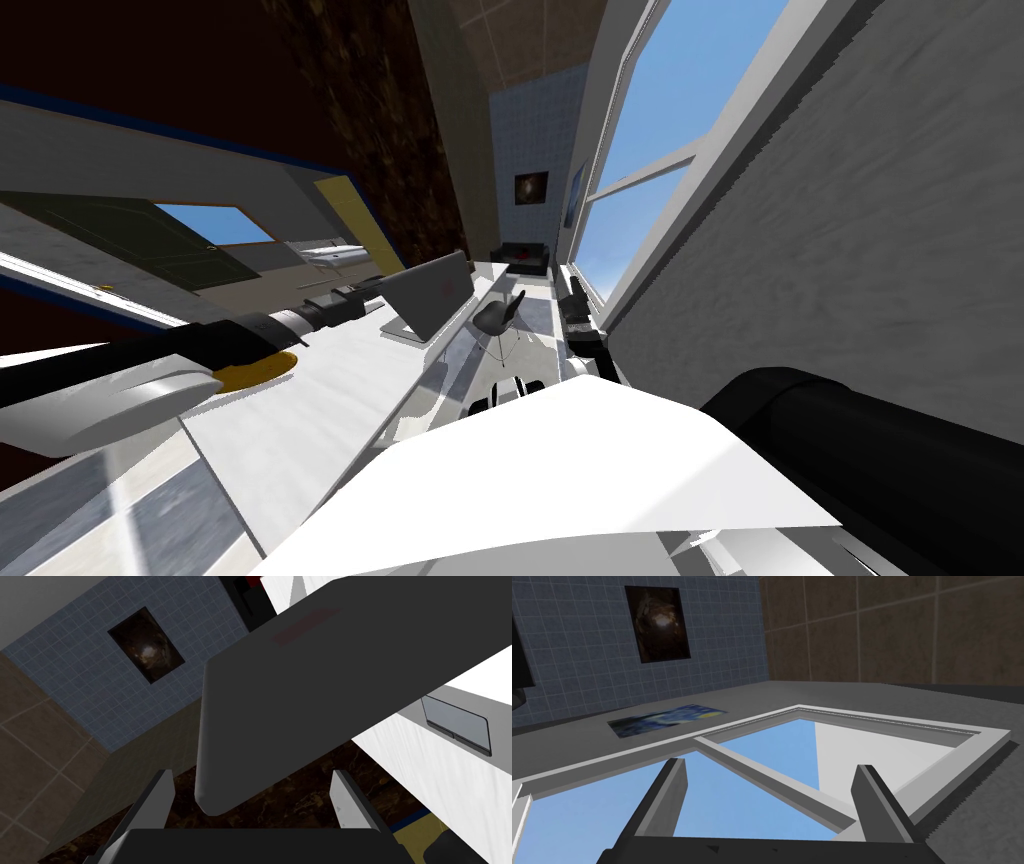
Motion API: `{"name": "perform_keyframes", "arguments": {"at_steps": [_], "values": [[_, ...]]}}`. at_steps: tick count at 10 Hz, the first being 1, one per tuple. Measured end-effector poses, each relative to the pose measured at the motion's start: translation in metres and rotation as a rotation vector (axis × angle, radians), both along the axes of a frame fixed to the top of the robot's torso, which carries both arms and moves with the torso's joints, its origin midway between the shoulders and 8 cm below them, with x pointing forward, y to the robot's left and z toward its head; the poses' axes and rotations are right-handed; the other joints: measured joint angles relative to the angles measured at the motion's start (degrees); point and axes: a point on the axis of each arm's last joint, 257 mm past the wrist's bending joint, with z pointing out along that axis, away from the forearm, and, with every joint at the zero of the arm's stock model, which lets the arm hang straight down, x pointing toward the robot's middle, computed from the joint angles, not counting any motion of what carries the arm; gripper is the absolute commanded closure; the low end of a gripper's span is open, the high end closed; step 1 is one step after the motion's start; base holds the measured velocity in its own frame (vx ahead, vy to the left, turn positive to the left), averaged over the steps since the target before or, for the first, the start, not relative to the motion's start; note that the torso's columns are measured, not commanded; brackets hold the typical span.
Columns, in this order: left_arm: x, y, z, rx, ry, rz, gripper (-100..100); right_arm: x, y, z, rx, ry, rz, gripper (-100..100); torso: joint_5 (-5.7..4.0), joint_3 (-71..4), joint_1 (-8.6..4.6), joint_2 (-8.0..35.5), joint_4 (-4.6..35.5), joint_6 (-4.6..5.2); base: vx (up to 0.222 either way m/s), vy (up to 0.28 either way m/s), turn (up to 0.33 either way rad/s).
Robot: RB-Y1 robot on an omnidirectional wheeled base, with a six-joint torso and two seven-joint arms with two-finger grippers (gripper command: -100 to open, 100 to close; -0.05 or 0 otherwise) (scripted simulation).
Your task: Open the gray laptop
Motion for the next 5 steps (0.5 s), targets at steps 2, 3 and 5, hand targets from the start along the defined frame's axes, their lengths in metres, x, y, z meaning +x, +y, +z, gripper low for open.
{"name": "perform_keyframes", "arguments": {"at_steps": [2,3,5], "values": [[0.000,0.000,0.000,0.001,-0.001,0.001,100,0.000,0.000,0.000,0.000,0.000,0.000,0,0.03,0.0,0.09,0.1,0.0,-0.01,0.000,0.000,0.000],[0.000,0.001,0.000,0.003,0.000,0.001,100,0.000,0.000,0.000,0.000,0.000,0.000,0,0.03,0.0,0.07,0.1,0.0,0.00,-0.013,0.239,-0.290],[0.012,0.015,0.011,0.000,-0.030,0.040,100,0.000,0.000,0.000,-0.001,0.000,0.000,0,0.30,0.1,0.80,0.2,0.1,-0.01,-0.091,0.246,-0.238]]}}
